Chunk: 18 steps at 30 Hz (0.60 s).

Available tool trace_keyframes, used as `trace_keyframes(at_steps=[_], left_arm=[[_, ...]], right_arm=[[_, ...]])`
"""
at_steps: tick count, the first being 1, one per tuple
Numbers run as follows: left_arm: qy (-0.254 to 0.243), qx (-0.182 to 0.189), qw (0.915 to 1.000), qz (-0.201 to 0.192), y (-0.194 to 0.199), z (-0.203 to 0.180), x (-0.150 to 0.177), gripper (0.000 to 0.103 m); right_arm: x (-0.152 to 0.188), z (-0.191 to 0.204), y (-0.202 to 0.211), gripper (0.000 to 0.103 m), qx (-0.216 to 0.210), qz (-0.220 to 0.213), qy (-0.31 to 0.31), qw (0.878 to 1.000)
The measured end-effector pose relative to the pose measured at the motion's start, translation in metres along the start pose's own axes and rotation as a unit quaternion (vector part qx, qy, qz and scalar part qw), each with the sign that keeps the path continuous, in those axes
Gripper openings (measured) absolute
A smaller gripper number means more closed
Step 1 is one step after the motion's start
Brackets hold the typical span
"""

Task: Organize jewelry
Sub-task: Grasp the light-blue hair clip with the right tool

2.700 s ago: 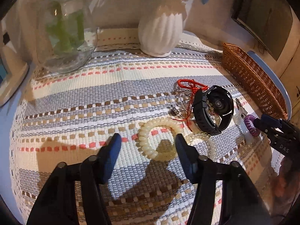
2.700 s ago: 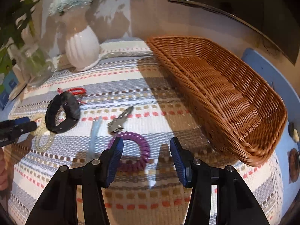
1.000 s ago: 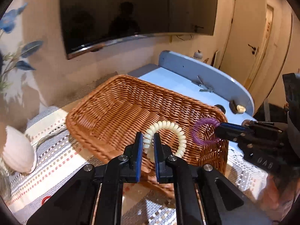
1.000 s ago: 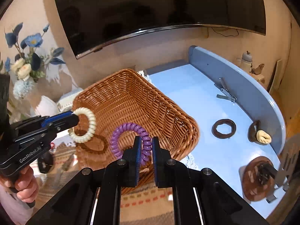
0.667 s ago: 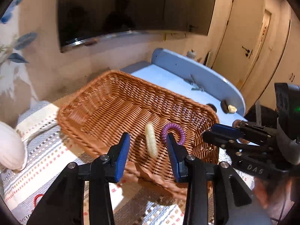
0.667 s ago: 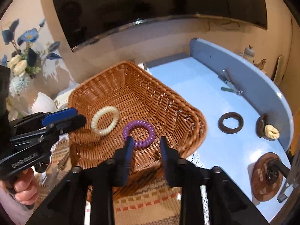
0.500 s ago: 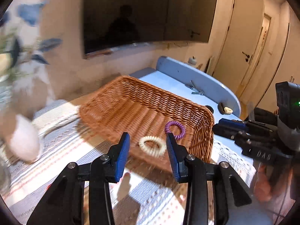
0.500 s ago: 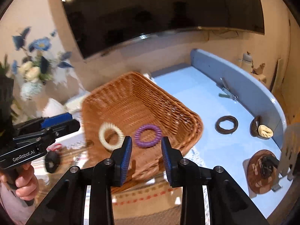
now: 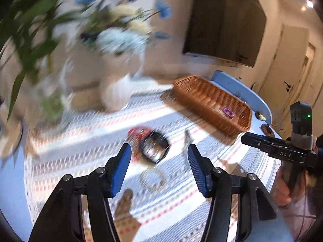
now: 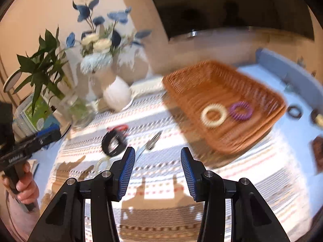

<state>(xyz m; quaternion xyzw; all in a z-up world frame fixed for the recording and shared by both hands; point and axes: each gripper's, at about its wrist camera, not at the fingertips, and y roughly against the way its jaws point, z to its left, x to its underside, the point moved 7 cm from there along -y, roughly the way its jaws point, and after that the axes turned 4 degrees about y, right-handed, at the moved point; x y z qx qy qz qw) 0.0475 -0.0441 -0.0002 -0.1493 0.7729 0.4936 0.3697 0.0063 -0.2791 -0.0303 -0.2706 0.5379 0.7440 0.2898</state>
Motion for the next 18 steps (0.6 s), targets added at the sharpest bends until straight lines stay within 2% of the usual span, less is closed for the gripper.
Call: trace_keyframes(at_steps=[3,8,10,11,12,13,16,18], left_arm=[[0.009,-0.019,0.9998,0.006,-0.006,0.017,0.015,0.059],[0.024,-0.005,0.9982,0.055,-0.034,0.026,0.042,0.059],[0.027,-0.022,0.9958,0.084,-0.05,0.03,0.05,0.059],[0.027,-0.042,0.9929,0.108,-0.061,0.033,0.055,0.058],[0.027,-0.063,0.9886,0.134,-0.073,0.035,0.06,0.057],[0.029,-0.069,0.9872,0.141,-0.082,0.036,0.063,0.053],[0.049,-0.033,0.9888,0.137,-0.092,0.034,0.065,0.053],[0.046,-0.026,0.9897,0.133,-0.095,0.033,0.066,0.053]], right_arm=[[0.014,0.01,-0.02,0.048,-0.019,0.007,0.001,1.0],[0.034,0.007,-0.047,0.048,-0.027,0.033,-0.011,0.999],[0.038,0.0,-0.05,0.048,-0.027,0.043,-0.023,0.998],[0.036,-0.002,-0.048,0.048,-0.027,0.034,-0.023,0.999],[0.035,-0.003,-0.046,0.049,-0.026,0.027,-0.021,0.999],[0.035,-0.004,-0.045,0.049,-0.027,0.026,-0.022,0.999],[0.039,-0.004,-0.047,0.049,-0.033,0.033,-0.021,0.999],[0.039,0.0,-0.048,0.05,-0.03,0.037,-0.01,0.999]])
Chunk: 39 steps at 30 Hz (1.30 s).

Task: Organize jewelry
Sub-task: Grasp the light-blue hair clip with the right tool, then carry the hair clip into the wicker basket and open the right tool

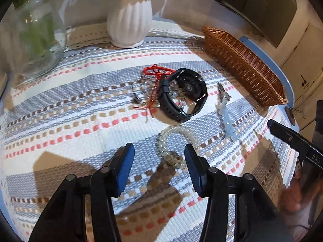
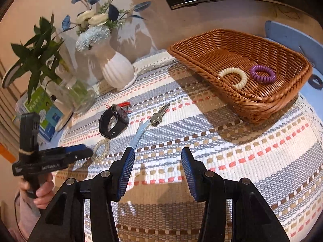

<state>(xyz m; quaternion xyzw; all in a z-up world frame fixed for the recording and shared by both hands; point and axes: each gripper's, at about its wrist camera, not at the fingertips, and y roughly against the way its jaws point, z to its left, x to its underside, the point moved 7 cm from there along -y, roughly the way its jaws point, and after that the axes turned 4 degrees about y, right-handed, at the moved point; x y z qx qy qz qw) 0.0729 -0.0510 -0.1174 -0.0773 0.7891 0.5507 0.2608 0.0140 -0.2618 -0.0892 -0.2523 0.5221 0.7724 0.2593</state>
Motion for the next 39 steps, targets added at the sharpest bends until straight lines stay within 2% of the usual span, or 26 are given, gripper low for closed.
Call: trace_keyframes(at_steps=[3,6,7,9,12,16,19,20,21,22,23,24,26,32,35,39], left_arm=[[-0.022,-0.014,0.9996,-0.007,-0.002,-0.003,0.003,0.052],[-0.028,-0.02,0.9993,-0.014,-0.002,-0.004,0.004,0.052],[-0.029,-0.02,0.9993,-0.014,-0.002,-0.003,0.003,0.052],[-0.028,-0.019,0.9993,-0.016,-0.002,-0.002,0.002,0.047],[-0.02,-0.013,0.9996,-0.017,-0.001,0.001,0.001,0.043],[-0.016,-0.011,0.9996,-0.019,0.0,0.003,0.002,0.042],[-0.029,-0.027,0.9989,-0.025,-0.001,0.0,0.004,0.042],[-0.034,-0.034,0.9985,-0.028,-0.001,-0.002,0.005,0.042],[-0.037,-0.037,0.9982,-0.03,-0.002,-0.004,0.005,0.04],[-0.042,-0.04,0.9978,-0.032,-0.003,-0.006,0.005,0.028],[-0.048,-0.044,0.9973,-0.034,-0.003,-0.007,0.005,0.015],[-0.052,-0.044,0.9971,-0.035,-0.003,-0.009,0.006,0.01],[-0.054,-0.035,0.9974,-0.034,-0.003,-0.013,0.006,0.007],[-0.05,-0.011,0.9981,-0.035,0.0,-0.015,0.007,0.007],[-0.052,0.012,0.9978,-0.039,0.005,-0.021,0.008,0.007],[-0.067,0.047,0.9954,-0.049,0.014,-0.035,0.011,0.007]], right_arm=[[0.002,0.009,-0.008,0.05,-0.003,0.023,0.009,1.0],[0.004,0.029,-0.021,0.05,-0.044,0.064,-0.002,0.997],[0.003,0.037,-0.023,0.05,-0.045,0.069,0.003,0.997],[0.0,0.05,-0.029,0.05,-0.021,0.076,0.026,0.997],[-0.005,0.058,-0.045,0.05,0.054,0.087,0.064,0.993],[-0.01,0.062,-0.069,0.048,0.069,0.104,0.063,0.99],[-0.014,0.064,-0.08,0.046,0.091,0.099,0.069,0.989],[-0.014,0.065,-0.083,0.044,0.098,0.097,0.069,0.988],[-0.013,0.064,-0.087,0.037,0.109,0.099,0.072,0.987],[-0.01,0.064,-0.09,0.027,0.117,0.104,0.075,0.985],[-0.01,0.064,-0.093,0.023,0.127,0.1,0.081,0.983],[-0.01,0.064,-0.092,0.018,0.137,0.093,0.091,0.982],[-0.009,0.062,-0.09,0.012,0.144,0.091,0.098,0.981],[0.002,0.055,-0.073,0.01,0.084,0.102,0.065,0.989],[0.014,0.051,-0.058,0.01,0.044,0.107,0.048,0.992],[0.024,0.046,-0.031,0.01,0.015,0.103,0.03,0.994]])
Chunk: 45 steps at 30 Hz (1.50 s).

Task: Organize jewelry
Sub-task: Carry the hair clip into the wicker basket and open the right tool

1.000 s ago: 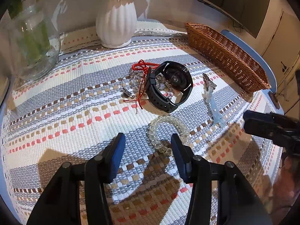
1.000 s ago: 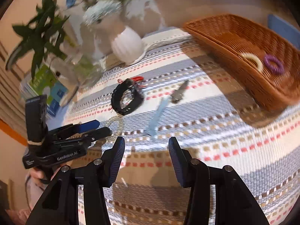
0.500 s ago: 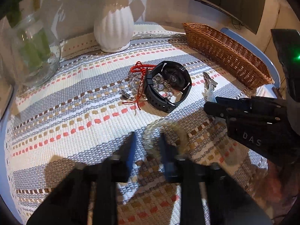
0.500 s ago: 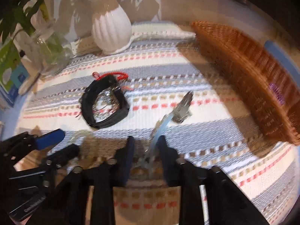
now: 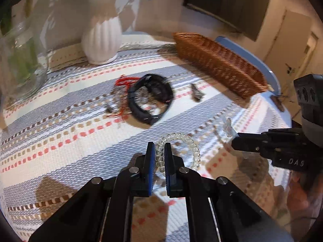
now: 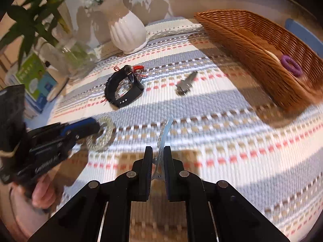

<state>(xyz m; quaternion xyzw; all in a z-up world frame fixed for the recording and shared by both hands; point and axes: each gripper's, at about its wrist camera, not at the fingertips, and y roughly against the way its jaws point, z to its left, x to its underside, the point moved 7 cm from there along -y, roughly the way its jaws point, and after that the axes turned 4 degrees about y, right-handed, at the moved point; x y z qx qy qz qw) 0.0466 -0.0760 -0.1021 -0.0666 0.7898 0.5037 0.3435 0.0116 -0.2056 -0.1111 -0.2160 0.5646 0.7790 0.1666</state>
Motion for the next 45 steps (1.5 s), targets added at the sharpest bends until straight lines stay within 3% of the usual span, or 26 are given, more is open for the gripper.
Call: trace_keyframes(at_steps=[5,10,16,21,28,35,38,42,45], left_arm=[[-0.03,0.054,0.998,-0.013,0.015,-0.031,-0.001,0.007],[-0.046,0.078,0.9958,-0.011,0.03,-0.061,-0.018,0.007],[-0.096,0.078,0.9914,-0.04,0.041,-0.106,-0.067,0.007],[-0.12,0.08,0.9879,-0.056,0.018,-0.144,-0.119,0.007],[-0.116,0.082,0.9892,-0.037,-0.05,-0.176,-0.178,0.007],[-0.093,0.072,0.993,0.017,-0.126,-0.18,-0.19,0.007],[-0.093,0.076,0.9924,0.025,-0.137,-0.181,-0.183,0.007],[-0.079,0.111,0.9898,0.043,-0.136,-0.181,-0.179,0.009],[-0.074,0.114,0.9902,0.034,-0.119,-0.177,-0.179,0.018]], right_arm=[[0.009,-0.014,0.036,0.01,-0.01,-0.016,-0.012,1.0],[0.006,-0.04,0.081,0.01,-0.005,-0.046,-0.027,0.999],[-0.017,-0.087,0.132,0.01,0.036,-0.097,-0.046,0.994],[-0.049,-0.13,0.159,0.01,0.061,-0.128,-0.065,0.988],[-0.085,-0.179,0.136,0.01,0.065,-0.12,-0.096,0.986],[-0.101,-0.214,0.092,0.01,0.069,-0.096,-0.125,0.985],[-0.103,-0.22,0.08,0.01,0.076,-0.089,-0.13,0.985],[-0.103,-0.222,0.077,0.013,0.083,-0.092,-0.128,0.984],[-0.101,-0.22,0.081,0.02,0.083,-0.089,-0.129,0.984]])
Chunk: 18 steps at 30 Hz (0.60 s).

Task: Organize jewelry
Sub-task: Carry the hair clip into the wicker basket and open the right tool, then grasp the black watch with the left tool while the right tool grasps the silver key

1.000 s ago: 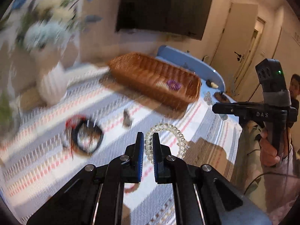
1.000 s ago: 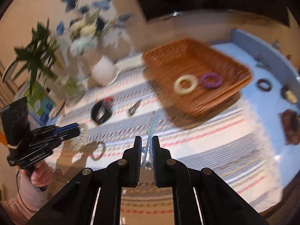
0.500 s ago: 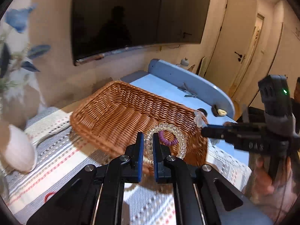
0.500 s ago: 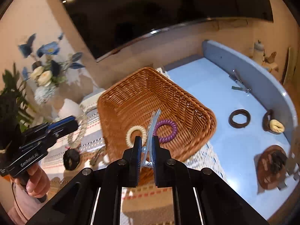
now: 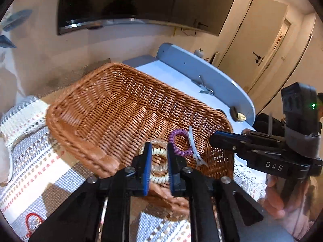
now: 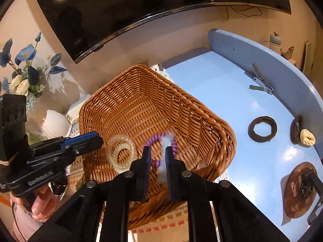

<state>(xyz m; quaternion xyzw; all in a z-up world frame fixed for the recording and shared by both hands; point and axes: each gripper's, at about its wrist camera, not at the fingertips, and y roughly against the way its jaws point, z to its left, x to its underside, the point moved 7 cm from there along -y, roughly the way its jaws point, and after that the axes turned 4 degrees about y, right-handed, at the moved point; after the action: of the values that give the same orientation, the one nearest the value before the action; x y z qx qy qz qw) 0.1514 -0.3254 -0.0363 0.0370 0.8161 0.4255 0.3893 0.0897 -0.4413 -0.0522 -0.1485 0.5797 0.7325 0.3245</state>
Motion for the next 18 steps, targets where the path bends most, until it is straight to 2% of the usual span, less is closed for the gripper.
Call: trace_keyframes(at_steps=[2,3,8,10,11,12,13,14,15,17,18], left_arm=[[0.002,-0.005,0.9999,-0.01,0.018,0.002,0.003,0.026],[0.005,-0.006,0.9998,-0.017,0.029,0.004,0.005,0.026],[0.033,0.0,0.9986,-0.042,0.09,0.02,0.021,0.027],[0.052,-0.002,0.9964,-0.066,0.125,0.032,0.031,0.028],[0.059,-0.003,0.9954,-0.076,0.14,0.038,0.036,0.03],[0.066,-0.005,0.9938,-0.089,0.157,0.044,0.042,0.031],[0.073,-0.007,0.9919,-0.103,0.175,0.05,0.05,0.037],[0.082,-0.006,0.9896,-0.119,0.193,0.056,0.059,0.047],[0.088,-0.004,0.9878,-0.128,0.204,0.061,0.065,0.053],[0.105,0.01,0.9827,-0.152,0.229,0.072,0.085,0.075],[0.118,0.023,0.9794,-0.162,0.242,0.08,0.099,0.079]], right_arm=[[0.002,0.003,0.008,0.027,-0.002,-0.006,0.0,1.0],[0.003,0.005,0.012,0.03,-0.001,-0.009,0.0,1.0],[0.007,0.037,0.043,0.031,-0.019,-0.024,0.021,0.999],[0.01,0.057,0.057,0.033,-0.023,-0.03,0.039,0.999],[0.012,0.065,0.061,0.034,-0.026,-0.032,0.045,0.998],[0.015,0.077,0.067,0.04,-0.031,-0.034,0.054,0.997],[0.018,0.086,0.07,0.048,-0.035,-0.036,0.059,0.997],[0.022,0.096,0.074,0.051,-0.041,-0.038,0.065,0.996],[0.026,0.106,0.076,0.052,-0.047,-0.04,0.071,0.996],[0.037,0.126,0.077,0.052,-0.058,-0.039,0.082,0.994],[0.044,0.138,0.076,0.052,-0.068,-0.036,0.087,0.993]])
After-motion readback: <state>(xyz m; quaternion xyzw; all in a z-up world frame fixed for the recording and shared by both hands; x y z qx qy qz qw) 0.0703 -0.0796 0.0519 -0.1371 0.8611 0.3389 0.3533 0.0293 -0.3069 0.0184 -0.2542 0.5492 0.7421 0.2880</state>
